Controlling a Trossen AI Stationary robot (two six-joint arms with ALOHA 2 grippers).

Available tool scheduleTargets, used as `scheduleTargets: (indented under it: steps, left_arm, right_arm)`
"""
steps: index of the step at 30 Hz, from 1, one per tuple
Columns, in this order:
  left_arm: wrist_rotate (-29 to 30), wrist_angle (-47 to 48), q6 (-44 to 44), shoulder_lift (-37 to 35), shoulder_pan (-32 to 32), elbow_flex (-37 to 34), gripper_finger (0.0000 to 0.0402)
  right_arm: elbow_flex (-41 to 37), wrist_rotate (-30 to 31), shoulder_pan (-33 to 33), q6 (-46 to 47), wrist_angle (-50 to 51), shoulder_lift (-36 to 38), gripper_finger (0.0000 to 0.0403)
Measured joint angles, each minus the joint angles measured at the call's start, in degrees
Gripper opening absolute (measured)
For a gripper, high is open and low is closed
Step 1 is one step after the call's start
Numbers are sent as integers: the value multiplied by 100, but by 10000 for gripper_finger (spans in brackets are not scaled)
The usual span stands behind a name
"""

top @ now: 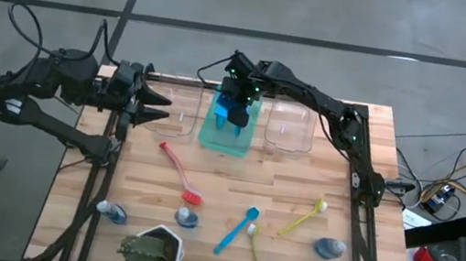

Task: Pick & Place Kitchen Sink Supplies
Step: Put the sponge into the green bin

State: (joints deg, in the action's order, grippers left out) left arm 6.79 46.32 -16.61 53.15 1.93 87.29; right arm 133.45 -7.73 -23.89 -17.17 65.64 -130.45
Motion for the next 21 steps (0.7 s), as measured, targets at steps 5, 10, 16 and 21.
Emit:
scheduleTargets:
  steps: [5,10,16,21]
  left_arm:
    - [-1,2,3,0,0,0,159]
    - [-1,2,5,0,-1,0,159]
    - [-1,1,1,0,-2,0,159]
    - [-1,1,-2,0,-2,0,159]
  right_arm:
    - [-9,-30,-45,4,9,-5,289]
    - [-121,-149,-40,-27,0,-5,287]
    - [-269,-150,-55,-44,-27,-5,285]
    - [-324,-150,-56,-85,-57,-5,290]
